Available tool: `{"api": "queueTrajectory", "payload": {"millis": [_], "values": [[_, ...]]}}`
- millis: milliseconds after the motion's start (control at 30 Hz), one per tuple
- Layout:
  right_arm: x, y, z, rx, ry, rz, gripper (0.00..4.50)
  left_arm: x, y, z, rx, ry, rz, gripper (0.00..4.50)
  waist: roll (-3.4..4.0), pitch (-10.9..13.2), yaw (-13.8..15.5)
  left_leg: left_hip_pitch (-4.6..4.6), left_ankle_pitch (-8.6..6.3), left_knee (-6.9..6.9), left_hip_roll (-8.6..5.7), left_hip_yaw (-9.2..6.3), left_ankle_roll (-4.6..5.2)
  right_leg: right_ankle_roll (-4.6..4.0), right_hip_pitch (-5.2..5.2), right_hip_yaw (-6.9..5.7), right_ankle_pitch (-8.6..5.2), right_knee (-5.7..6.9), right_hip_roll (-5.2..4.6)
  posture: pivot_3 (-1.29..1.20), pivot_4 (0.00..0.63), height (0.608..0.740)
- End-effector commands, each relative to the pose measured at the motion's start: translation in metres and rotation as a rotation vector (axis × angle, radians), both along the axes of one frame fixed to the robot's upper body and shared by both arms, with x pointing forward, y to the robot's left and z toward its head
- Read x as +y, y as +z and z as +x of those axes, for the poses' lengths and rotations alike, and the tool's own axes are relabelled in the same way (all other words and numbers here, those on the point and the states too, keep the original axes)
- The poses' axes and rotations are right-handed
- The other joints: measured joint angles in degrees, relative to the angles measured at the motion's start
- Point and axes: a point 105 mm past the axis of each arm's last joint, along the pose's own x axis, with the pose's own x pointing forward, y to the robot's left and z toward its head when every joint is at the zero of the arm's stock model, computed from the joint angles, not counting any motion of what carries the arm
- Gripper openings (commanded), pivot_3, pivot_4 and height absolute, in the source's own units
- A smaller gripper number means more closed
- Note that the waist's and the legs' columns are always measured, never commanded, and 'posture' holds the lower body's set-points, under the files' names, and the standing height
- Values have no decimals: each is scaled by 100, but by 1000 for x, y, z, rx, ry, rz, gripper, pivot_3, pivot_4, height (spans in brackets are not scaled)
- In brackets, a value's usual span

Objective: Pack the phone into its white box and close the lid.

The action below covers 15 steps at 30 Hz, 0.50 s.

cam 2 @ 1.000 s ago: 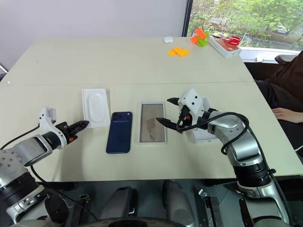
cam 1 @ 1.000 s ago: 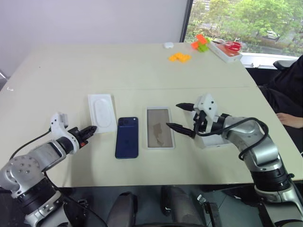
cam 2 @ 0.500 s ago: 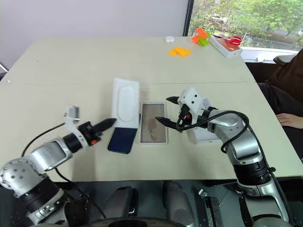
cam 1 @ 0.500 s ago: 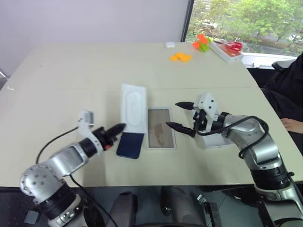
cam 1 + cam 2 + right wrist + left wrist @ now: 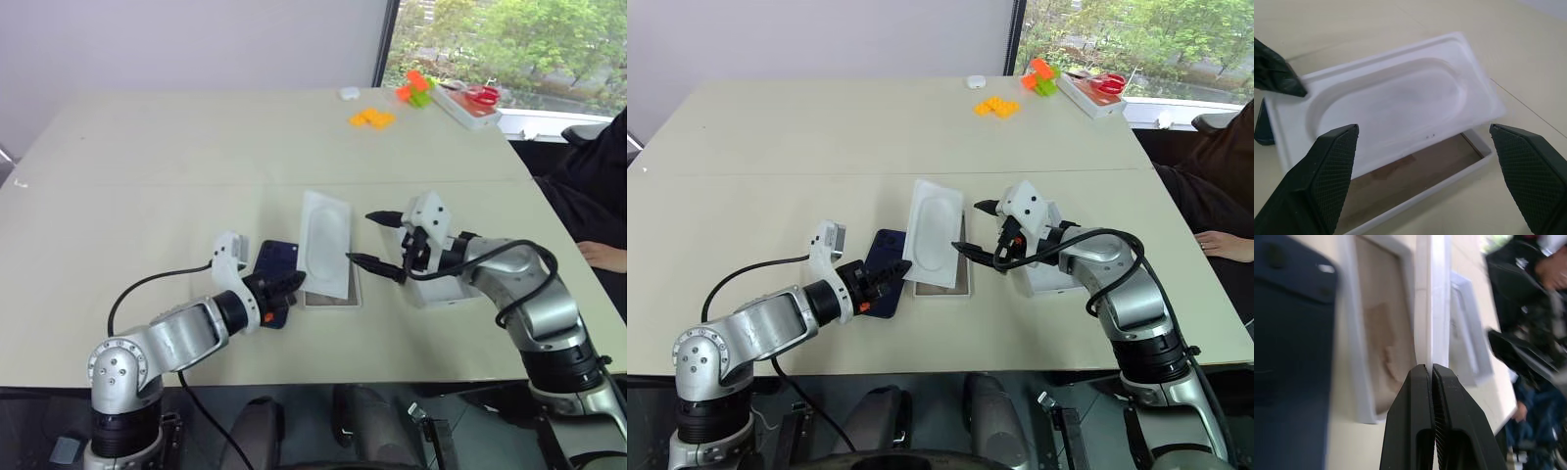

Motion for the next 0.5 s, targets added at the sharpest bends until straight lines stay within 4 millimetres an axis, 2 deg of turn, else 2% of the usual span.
{"api": "queueTrajectory", "payload": {"millis": [33,300,500], "values": [[0,12,-2,-54,11,-4,4500,-5,7,0,25,10,-21,34,0,0,1,-1,0,0,-1,0,0,-1,0,0,0,-1,0,0,150,740],[-4,15,0,-56,7,-15,4500,-16,2,0,67,-8,3,34,0,0,-8,1,1,0,-8,2,0,-2,1,-1,-1,0,8,0,150,740],[-17,12,-6,-27,25,-65,4500,-20,-2,2,100,2,6,34,0,0,-2,0,1,0,-8,3,0,-2,1,-2,-2,-2,9,0,150,740]]}}
